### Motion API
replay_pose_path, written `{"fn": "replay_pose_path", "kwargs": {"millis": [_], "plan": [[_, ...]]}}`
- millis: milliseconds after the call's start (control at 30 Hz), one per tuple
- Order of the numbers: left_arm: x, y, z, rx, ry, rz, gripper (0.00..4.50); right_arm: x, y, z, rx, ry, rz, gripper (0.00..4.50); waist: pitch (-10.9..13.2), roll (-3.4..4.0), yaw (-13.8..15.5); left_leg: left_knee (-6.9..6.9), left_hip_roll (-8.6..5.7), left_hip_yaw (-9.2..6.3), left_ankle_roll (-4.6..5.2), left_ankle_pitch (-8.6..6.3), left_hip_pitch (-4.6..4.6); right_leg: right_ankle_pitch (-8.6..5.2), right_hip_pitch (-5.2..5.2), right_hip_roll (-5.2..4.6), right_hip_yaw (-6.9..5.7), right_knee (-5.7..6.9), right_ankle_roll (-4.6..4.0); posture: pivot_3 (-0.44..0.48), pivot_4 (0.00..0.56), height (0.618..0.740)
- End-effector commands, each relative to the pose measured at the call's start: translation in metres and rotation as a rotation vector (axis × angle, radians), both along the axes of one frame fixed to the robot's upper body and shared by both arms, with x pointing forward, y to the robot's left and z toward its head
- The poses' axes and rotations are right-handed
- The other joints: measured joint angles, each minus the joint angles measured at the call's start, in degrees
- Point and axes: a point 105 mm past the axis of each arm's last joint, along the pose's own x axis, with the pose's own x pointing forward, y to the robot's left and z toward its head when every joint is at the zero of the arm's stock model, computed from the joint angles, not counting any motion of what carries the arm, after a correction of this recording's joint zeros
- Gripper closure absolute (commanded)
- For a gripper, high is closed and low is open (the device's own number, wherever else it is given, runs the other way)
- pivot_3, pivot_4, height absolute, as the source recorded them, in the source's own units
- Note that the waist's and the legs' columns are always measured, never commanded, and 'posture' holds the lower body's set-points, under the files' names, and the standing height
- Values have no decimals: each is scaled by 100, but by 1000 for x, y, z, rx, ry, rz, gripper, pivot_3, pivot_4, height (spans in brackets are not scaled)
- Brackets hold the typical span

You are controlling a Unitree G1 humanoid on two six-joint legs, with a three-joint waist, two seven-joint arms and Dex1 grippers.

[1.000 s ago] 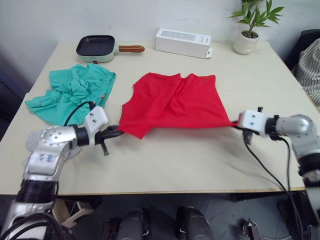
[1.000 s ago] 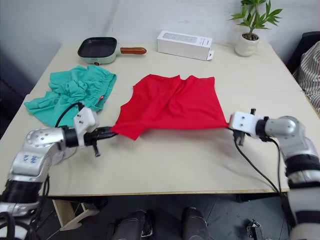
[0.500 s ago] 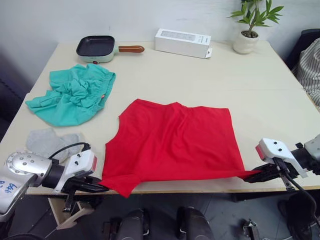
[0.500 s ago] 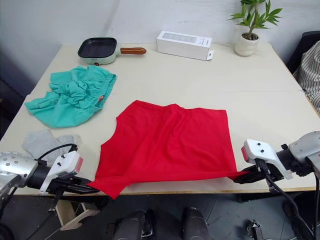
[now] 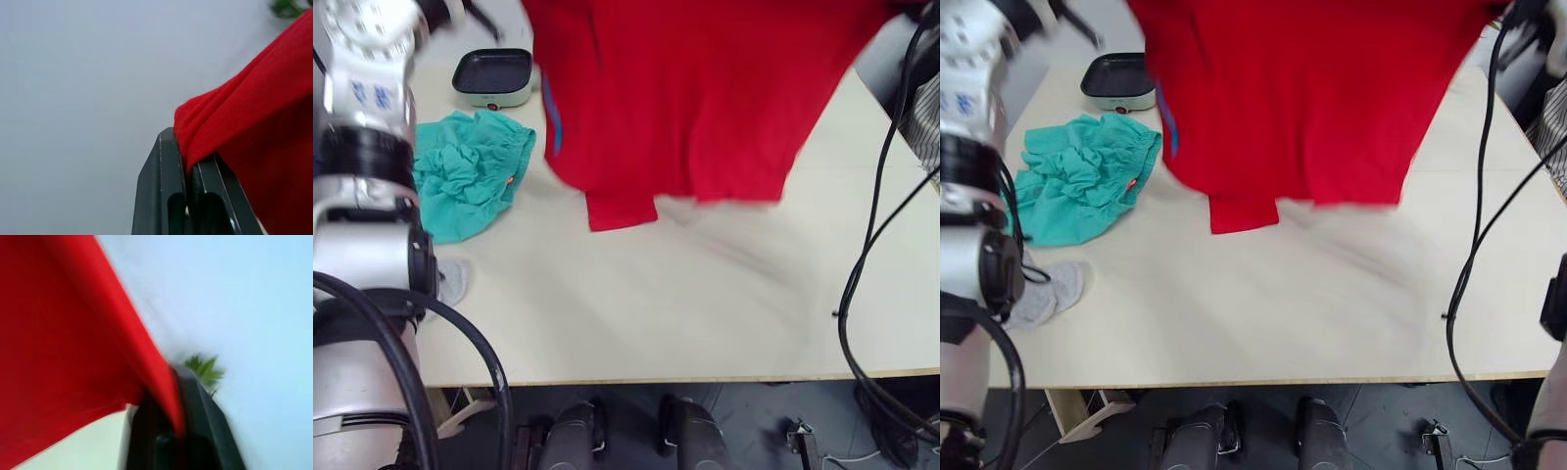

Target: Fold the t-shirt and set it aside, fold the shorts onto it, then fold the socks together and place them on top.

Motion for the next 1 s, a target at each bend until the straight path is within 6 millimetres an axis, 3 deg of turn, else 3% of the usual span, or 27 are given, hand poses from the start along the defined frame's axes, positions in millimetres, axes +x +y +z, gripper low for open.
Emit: {"fn": "replay_pose_path", "kwargs": {"millis": [33,100,233,367,467,533,600,667,767,867,1000], "plan": [[-27,17,35,2,-165,44,4500,-20,-25,25,-41,-168,-143,4436,0,0,-26,-10,-7,9,7,-9,-4,0,-10,-8,-19,-5,1,0,150,740],[-26,13,30,85,-144,34,4500,-17,-27,17,-70,-141,-148,4436,0,0,-82,-8,-32,41,17,-33,-3,-2,-8,-20,-81,-1,3,0,150,740],[-10,12,-16,262,-8,2,4500,-2,-31,-33,-135,31,-98,4436,0,0,-112,5,-40,57,28,-41,0,-2,12,-36,-117,-6,4,0,150,740],[3,11,-132,472,311,-164,4500,6,-34,-138,-250,355,27,4436,1,2,-118,33,-32,58,44,-30,35,0,78,-36,-118,-13,13,0,150,740],[-19,9,-196,542,535,-273,4500,-5,-35,-198,-251,533,117,4436,8,9,-134,63,7,42,48,-26,92,1,128,-35,-103,9,15,0,150,740],[-44,8,-240,556,745,-326,4500,-23,-34,-240,-278,678,173,4436,21,8,-130,100,23,26,49,-26,80,4,124,-28,-97,27,15,0,150,740],[-72,4,-270,569,893,-362,4500,-42,-33,-270,-311,787,205,4436,21,9,-123,121,32,22,48,-27,87,5,123,-25,-87,57,13,0,150,740],[-86,-2,-278,482,955,-366,4500,-56,-31,-282,-300,851,216,4436,21,14,-94,120,34,23,47,-27,97,4,125,-25,-79,62,11,0,150,740],[-120,-4,-305,493,1140,-406,4500,-85,-34,-297,-296,1020,212,4436,22,24,-84,140,39,18,46,-24,136,1,161,-24,-56,51,6,0,150,740],[-133,-5,-313,468,1202,-420,4500,-108,-37,-307,-268,1186,199,4436,18,25,-64,120,39,17,33,-43,203,-4,217,-25,-4,39,-3,0,150,740],[-141,-7,-317,459,1260,-449,4500,-136,-31,-322,-211,1384,221,4436,14,20,-53,113,54,2,-1,-65,214,-10,234,-20,30,17,-14,0,150,740]]}}
